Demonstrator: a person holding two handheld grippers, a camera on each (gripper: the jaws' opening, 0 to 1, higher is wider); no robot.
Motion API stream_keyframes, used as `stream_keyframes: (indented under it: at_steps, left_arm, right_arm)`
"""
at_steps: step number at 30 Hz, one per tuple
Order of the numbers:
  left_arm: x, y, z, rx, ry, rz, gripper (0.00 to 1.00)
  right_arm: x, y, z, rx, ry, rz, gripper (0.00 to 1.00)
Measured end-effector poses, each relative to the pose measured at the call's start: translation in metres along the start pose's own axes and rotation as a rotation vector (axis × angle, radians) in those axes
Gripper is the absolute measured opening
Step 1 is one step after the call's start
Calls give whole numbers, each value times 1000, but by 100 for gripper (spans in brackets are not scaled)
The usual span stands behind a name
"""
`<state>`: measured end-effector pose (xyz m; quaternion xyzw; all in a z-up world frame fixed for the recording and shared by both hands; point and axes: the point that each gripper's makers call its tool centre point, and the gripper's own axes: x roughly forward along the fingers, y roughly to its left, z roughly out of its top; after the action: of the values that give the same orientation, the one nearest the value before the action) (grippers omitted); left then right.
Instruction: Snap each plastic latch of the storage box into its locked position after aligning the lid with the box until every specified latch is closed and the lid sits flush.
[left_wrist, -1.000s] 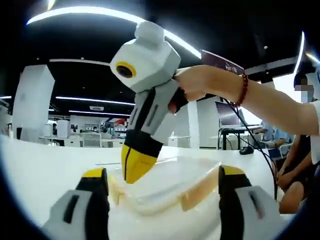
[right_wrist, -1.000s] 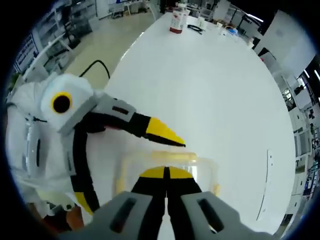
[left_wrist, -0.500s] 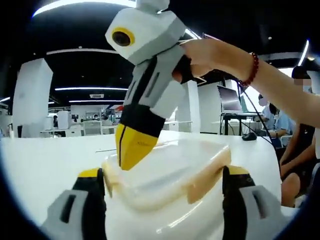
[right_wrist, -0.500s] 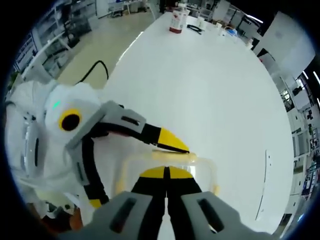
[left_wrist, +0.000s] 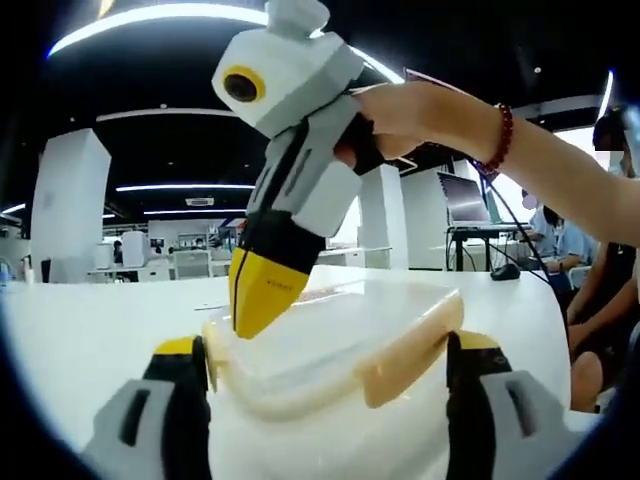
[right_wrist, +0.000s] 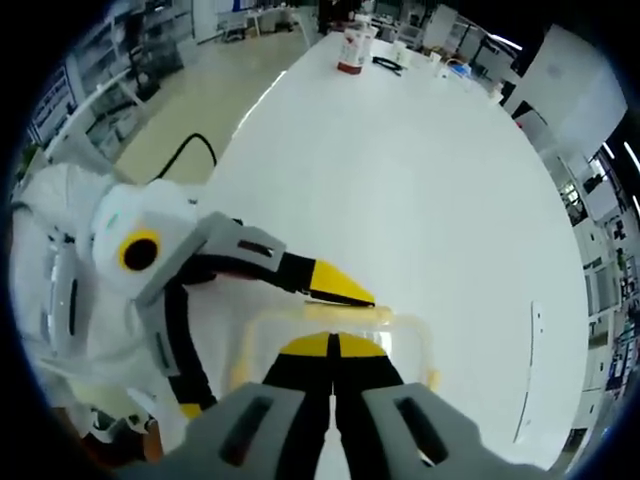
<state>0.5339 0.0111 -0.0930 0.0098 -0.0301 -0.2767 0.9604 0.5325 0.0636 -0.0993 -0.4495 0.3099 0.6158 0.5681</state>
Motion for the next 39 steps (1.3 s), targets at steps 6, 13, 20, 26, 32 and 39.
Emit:
stream_keyframes:
  at_steps: [6,13,20,26,32,39]
  left_arm:
    - [1,1,0,-5,-8,-5,100]
    - [1,2,0,-11,-6,-1,99]
    - [3,1,-1,-12,-3,0,96]
    - [4,1,-1,-15,-3,0,94]
    - [11,5,-13,-31,17,0,92]
    - [14,7,-14,-29,3,-1,93]
  right_arm:
    - [0,0,0,-4,8,-6,0]
    - [0,0,-1,20,-4,2,0]
    - [1,1,-2,22,16,-9,0]
    - [0,-1,-4,41,4,-5,0]
    - [3,-2,-4,44,-17,-5,0]
    - [2,-4,-4,30,-21,-4,0]
